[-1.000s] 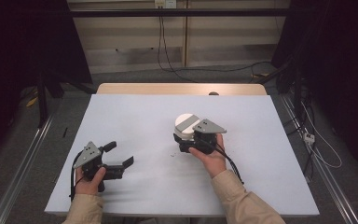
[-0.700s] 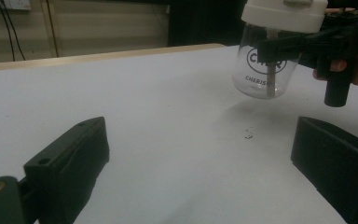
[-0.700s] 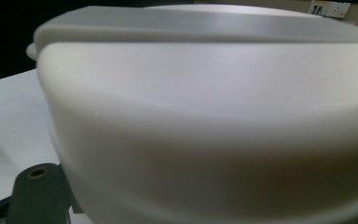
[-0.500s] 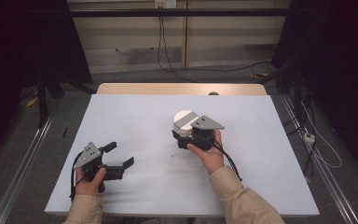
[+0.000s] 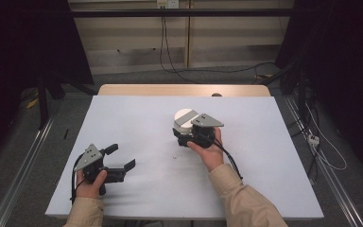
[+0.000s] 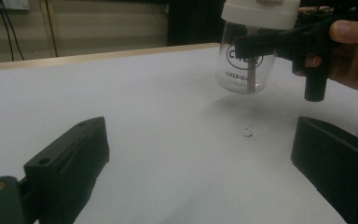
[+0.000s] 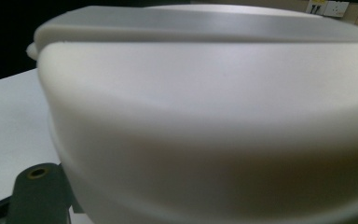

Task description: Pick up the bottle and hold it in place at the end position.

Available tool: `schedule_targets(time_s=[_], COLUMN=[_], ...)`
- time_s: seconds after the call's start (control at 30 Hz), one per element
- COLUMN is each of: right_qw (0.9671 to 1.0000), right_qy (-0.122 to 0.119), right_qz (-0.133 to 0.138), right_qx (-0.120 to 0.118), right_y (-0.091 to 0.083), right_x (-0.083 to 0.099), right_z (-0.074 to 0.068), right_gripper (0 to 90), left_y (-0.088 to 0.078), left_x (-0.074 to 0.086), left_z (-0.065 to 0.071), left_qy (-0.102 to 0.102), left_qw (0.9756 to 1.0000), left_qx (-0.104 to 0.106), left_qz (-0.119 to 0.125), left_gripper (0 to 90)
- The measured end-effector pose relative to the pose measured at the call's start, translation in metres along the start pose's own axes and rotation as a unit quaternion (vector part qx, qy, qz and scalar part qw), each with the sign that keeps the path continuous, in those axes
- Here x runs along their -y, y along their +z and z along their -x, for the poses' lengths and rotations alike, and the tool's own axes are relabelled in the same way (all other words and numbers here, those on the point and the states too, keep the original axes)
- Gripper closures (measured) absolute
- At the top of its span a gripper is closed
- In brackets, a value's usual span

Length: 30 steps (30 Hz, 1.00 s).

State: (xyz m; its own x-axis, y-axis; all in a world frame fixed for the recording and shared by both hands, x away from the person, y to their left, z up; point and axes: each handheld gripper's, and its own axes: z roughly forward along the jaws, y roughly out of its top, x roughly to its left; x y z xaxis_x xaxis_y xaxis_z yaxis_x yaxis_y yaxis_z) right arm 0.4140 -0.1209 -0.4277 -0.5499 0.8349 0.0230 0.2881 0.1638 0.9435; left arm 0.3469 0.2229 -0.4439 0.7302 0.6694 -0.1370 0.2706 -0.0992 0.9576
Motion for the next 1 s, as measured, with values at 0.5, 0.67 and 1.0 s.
schedule_targets(time_s=[0.5,0.67,1.0], right_qw=[0.9999,0.9999,0.9999], right_qy=[-0.006,-0.007,-0.009], right_qz=[-0.006,-0.008,-0.010], right_qx=[0.007,0.006,0.005], right_y=[0.016,0.021,0.025], right_x=[0.003,0.007,0.012], right_z=[0.005,0.005,0.006], right_gripper=[18.6,18.6,18.6], left_y=[0.000,0.000,0.000], left_x=[0.000,0.000,0.000], left_z=[0.000,0.000,0.000], left_qy=[0.005,0.003,0.005], left_qw=[1.0000,1.0000,1.0000], left_qx=[0.001,0.002,0.004], left_qz=[-0.001,-0.001,-0.001], left_gripper=[4.0,3.9,3.9])
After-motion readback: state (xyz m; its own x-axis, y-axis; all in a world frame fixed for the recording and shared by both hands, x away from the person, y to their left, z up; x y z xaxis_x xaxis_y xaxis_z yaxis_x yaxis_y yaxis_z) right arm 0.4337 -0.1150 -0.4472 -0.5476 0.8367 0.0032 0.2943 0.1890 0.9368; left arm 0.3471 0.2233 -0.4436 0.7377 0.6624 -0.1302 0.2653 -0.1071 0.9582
